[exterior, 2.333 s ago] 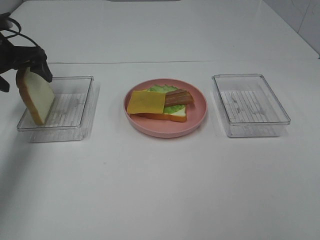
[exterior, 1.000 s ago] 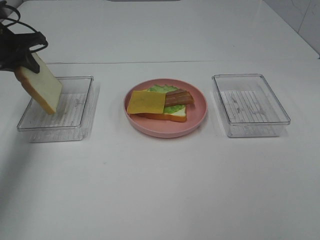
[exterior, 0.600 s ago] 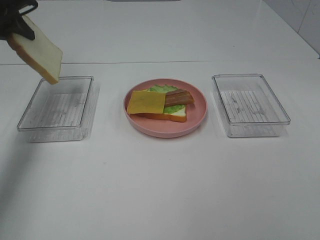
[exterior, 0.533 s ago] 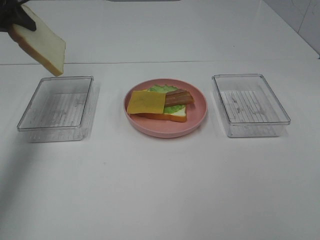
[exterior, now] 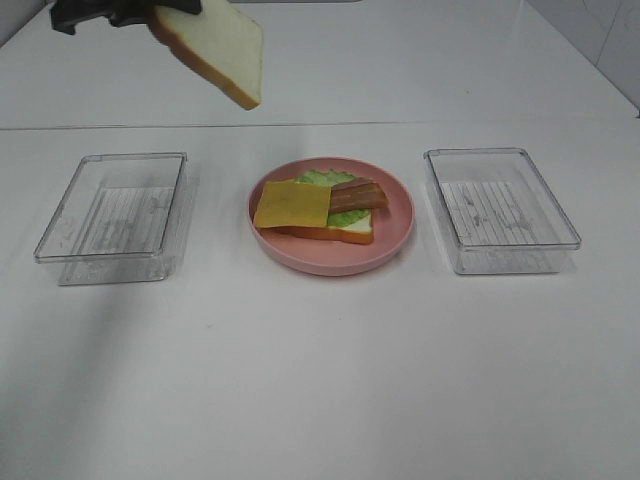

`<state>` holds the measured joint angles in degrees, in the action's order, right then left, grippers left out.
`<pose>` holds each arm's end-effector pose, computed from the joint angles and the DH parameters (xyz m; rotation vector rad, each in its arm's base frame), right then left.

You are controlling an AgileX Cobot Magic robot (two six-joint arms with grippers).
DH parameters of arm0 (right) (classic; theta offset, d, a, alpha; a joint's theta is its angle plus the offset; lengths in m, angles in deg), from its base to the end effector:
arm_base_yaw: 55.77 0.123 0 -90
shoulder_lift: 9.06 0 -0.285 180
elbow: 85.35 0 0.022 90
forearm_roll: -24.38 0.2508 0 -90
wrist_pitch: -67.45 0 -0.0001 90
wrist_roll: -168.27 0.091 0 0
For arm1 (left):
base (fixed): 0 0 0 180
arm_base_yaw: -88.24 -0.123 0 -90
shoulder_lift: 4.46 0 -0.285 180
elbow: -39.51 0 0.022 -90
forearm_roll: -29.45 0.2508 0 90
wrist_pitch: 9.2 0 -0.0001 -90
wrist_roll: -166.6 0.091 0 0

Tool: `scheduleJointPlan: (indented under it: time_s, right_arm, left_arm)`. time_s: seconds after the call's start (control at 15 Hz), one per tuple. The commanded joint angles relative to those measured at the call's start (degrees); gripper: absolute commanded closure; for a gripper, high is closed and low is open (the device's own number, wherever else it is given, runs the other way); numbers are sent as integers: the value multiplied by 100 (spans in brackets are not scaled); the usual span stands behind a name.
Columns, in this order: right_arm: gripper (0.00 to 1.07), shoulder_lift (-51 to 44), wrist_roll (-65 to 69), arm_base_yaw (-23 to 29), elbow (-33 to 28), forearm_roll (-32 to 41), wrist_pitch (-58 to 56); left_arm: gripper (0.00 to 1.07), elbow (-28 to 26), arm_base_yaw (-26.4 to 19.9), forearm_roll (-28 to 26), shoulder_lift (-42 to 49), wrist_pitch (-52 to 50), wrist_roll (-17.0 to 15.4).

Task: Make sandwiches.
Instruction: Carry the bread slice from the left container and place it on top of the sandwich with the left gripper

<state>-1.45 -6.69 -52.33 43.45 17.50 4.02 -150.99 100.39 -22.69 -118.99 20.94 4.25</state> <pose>-0.0021 -0.0099 0.2613 0.0356 2.1273 -0.0588 0.4191 -0.1272 0.2965 -0.1093 2.2297 -0.8586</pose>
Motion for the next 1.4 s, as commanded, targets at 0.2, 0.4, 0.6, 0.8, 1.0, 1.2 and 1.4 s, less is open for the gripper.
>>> scheduleJointPlan:
  time_s: [0.2,0.4,0.6,0.8,1.0,1.2,1.4]
  right_arm:
    - [9,-189,-23,-29,-29,23,57]
    - [9,-189,-23,-29,-29,23,57]
    - [9,-189,-23,-29,-29,23,57]
    - [9,-189,-23,-29,-29,23,57]
    - [9,-189,-23,-29,-29,23,57]
    - [9,-189,-23,-29,-29,23,57]
    - [9,-189,-23,-29,-29,23,57]
  left_arm:
    - [107,-29,802,-1220,-716,-355,1014]
    - [107,-29,997,-2217,-1266,-355,1816]
    - [107,-29,1014,-3231,-1816,-390,2590]
    - [107,-29,1014,-3277,-2011,-590,2538]
    - [107,-29,1014,-3375,-2194,-659,2538]
    - [100,-29,1014,-3432,-2384,-756,2412]
    - [35,-29,1014,-3329,-2389,-825,2166]
